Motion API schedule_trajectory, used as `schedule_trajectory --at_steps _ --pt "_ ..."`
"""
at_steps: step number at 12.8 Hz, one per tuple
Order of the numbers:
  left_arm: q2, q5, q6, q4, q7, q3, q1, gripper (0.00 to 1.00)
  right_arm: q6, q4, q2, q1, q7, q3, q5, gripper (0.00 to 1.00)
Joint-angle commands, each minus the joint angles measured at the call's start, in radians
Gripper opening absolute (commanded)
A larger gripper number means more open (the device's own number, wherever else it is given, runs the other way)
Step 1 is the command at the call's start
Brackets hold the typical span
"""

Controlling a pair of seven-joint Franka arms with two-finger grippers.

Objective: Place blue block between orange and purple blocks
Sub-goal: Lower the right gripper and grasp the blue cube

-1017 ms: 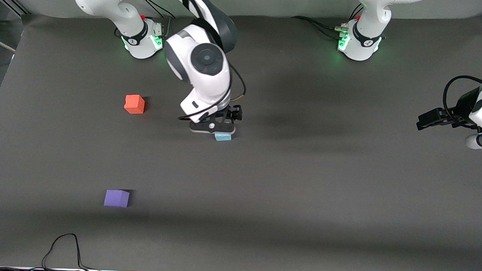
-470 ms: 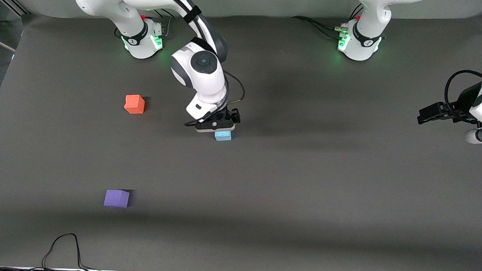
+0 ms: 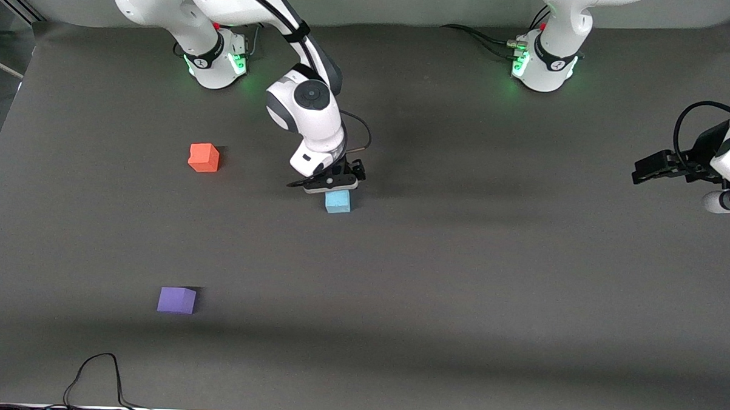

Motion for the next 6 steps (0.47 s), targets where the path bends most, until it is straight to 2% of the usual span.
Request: schedule_trajectory --at_steps 1,3,6 --pt "-0.027 0.002 -0.009 -0.019 0.015 0.015 -0.017 1.00 0.046 0.003 0.051 0.032 0.038 -0.035 -0.044 1.00" --pt "-0.025 0.003 -0.005 -0.019 0.016 0.019 -0.028 1.00 0.062 0.004 0.072 0.020 0.036 -0.037 -0.083 1.00" --pt "-0.025 0.003 -0.003 -0.019 0.023 0.064 -0.074 1.00 0.076 0.013 0.097 0.020 0.027 -0.061 -0.084 1.00"
